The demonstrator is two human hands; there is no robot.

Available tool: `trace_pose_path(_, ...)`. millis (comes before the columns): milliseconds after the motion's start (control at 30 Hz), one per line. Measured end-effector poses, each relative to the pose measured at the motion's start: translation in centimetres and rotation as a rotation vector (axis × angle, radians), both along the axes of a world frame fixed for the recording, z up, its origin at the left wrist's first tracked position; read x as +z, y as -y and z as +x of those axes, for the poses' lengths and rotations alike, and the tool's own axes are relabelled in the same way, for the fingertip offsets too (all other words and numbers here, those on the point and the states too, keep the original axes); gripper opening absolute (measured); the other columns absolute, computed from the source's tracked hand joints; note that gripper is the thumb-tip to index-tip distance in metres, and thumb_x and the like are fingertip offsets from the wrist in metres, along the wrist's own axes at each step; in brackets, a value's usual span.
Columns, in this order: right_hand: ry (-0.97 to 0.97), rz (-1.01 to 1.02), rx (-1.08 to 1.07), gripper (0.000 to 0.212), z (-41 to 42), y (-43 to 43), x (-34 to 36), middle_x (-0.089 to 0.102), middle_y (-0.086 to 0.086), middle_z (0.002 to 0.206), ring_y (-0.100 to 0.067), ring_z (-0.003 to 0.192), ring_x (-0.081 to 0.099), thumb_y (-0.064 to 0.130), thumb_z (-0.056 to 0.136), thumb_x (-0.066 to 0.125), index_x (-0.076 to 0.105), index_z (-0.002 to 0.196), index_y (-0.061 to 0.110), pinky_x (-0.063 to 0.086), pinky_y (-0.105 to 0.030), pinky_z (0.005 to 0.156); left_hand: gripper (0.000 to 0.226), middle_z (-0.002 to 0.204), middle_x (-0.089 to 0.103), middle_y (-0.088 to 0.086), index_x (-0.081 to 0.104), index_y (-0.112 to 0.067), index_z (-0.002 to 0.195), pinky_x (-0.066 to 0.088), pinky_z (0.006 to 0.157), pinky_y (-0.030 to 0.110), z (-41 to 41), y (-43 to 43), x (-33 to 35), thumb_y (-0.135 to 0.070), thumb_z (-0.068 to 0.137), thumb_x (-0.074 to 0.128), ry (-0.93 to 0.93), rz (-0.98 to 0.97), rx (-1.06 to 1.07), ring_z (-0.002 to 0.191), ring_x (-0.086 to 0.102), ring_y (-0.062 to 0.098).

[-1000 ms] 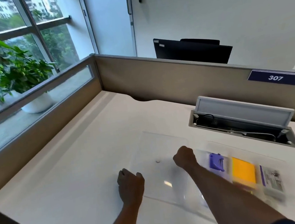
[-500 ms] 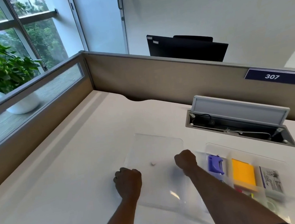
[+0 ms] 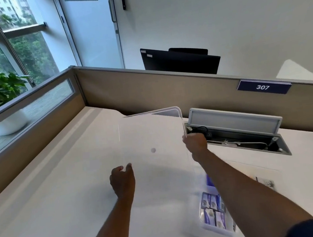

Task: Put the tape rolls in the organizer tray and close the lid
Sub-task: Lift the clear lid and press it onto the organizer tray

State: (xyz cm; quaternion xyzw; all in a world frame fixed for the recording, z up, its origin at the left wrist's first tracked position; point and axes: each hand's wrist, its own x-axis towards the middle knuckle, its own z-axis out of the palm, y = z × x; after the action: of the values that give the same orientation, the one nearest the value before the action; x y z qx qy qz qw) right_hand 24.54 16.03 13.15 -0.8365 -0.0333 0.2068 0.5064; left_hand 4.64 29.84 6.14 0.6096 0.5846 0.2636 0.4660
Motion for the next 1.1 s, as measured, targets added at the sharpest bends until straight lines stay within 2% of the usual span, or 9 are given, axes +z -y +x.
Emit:
trace_pose_path(100, -0.009, 0.071, -0.003, 0.027, 1.4, 1.7, 1.5, 0.055, 0.003, 0.066, -0.011, 0.054, 0.049, 0.010, 0.086, 0.056, 0.057, 0.063, 0.025, 0.045, -0.024, 0.056, 0.035, 0.088, 0.070, 0.011, 0.057, -0.006, 0.094, 0.050, 0.078, 0.039, 0.7, 0.3, 0.9, -0.034, 0.079, 0.071, 0.210, -0.017, -0.099, 0.091, 0.065, 0.034)
trace_pose_path(233, -0.043, 0.156, -0.110, 0.025, 2.6, 4.0, 2.7, 0.054, -0.008, 0.065, -0.020, 0.055, 0.049, 0.015, 0.086, 0.054, 0.055, 0.061, 0.015, 0.043, -0.030, 0.056, 0.020, 0.080, 0.074, 0.003, 0.060, -0.019, 0.092, 0.055, 0.083, 0.049, 2.1, 2.2, 2.7, -0.030, 0.078, 0.069, 0.327, 0.029, -0.221, 0.082, 0.071, 0.022)
trace_pose_path(333, -0.147, 0.273, -0.135, 0.021, 3.0, 5.9, 2.9, 0.055, -0.008, 0.075, -0.018, 0.066, 0.052, 0.029, 0.093, 0.051, 0.057, 0.079, 0.014, 0.046, -0.032, 0.063, 0.012, 0.093, 0.074, 0.000, 0.068, -0.022, 0.096, 0.051, 0.082, 0.031, 3.7, 3.8, 4.6, -0.024, 0.084, 0.066, 0.328, 0.194, -0.278, 0.089, 0.067, 0.018)
trace_pose_path(500, -0.376, 0.641, -0.190, 0.064, 3.9, 9.0, 3.4, 0.058, -0.020, 0.108, -0.029, 0.088, 0.059, 0.056, 0.096, 0.032, 0.050, 0.122, 0.001, 0.049, -0.043, 0.087, 0.009, 0.091, 0.075, -0.001, 0.071, -0.016, 0.093, 0.044, 0.073, 0.009, 6.2, 7.5, 7.4, -0.018, 0.088, 0.064, 0.290, 0.515, -0.412, 0.082, 0.066, 0.014)
trace_pose_path(667, -0.517, 1.036, -0.251, 0.082, 4.8, 13.4, 3.7, 0.055, -0.024, 0.123, -0.038, 0.106, 0.060, 0.069, 0.090, 0.031, 0.042, 0.133, 0.000, 0.050, -0.048, 0.096, 0.018, 0.092, 0.077, 0.007, 0.075, -0.012, 0.095, 0.053, 0.077, 0.032, 7.0, 11.1, 7.6, -0.002, 0.081, 0.068, 0.169, 0.930, -0.563, 0.079, 0.071, 0.025)
trace_pose_path(833, -0.470, 0.732, -0.211, 0.043, 5.4, 17.8, 3.4, 0.061, -0.025, 0.111, -0.033, 0.087, 0.064, 0.010, 0.093, 0.055, 0.046, 0.133, -0.003, 0.055, -0.042, 0.081, 0.019, 0.096, 0.076, 0.007, 0.073, -0.014, 0.102, 0.058, 0.080, 0.039, 7.1, 13.7, 6.3, -0.009, 0.084, 0.067, 0.128, 1.084, -0.717, 0.085, 0.072, 0.024)
trace_pose_path(900, -0.490, 0.534, -0.218, 0.040, 5.5, 19.4, 3.0, 0.061, -0.025, 0.112, -0.035, 0.091, 0.064, 0.001, 0.094, 0.050, 0.044, 0.133, -0.005, 0.052, -0.042, 0.083, 0.030, 0.107, 0.074, 0.005, 0.069, -0.019, 0.112, 0.054, 0.086, 0.037, 7.1, 13.9, 5.6, -0.021, 0.082, 0.072, 0.088, 0.982, -0.814, 0.094, 0.070, 0.024)
trace_pose_path(1000, -0.496, 0.304, -0.232, 0.036, 5.4, 21.6, 2.4, 0.057, -0.025, 0.131, -0.034, 0.088, 0.065, 0.000, 0.097, 0.044, 0.046, 0.131, -0.010, 0.053, -0.037, 0.073, 0.078, 0.136, 0.057, 0.001, 0.049, -0.024, 0.135, 0.043, 0.101, 0.039, 6.8, 13.7, 4.4, -0.064, 0.071, 0.069, -0.097, 0.461, -1.012, 0.123, 0.054, 0.022)
trace_pose_path(1100, -0.498, 0.206, -0.237, 0.035, 5.4, 23.4, 1.5, 0.060, -0.027, 0.127, -0.032, 0.077, 0.064, 0.004, 0.100, 0.035, 0.051, 0.123, -0.016, 0.053, -0.034, 0.072, 0.095, 0.148, 0.043, 0.006, 0.039, -0.019, 0.141, 0.034, 0.108, 0.040, 6.8, 13.6, 3.5, -0.080, 0.069, 0.049, -0.163, 0.223, -0.932, 0.134, 0.042, 0.024)
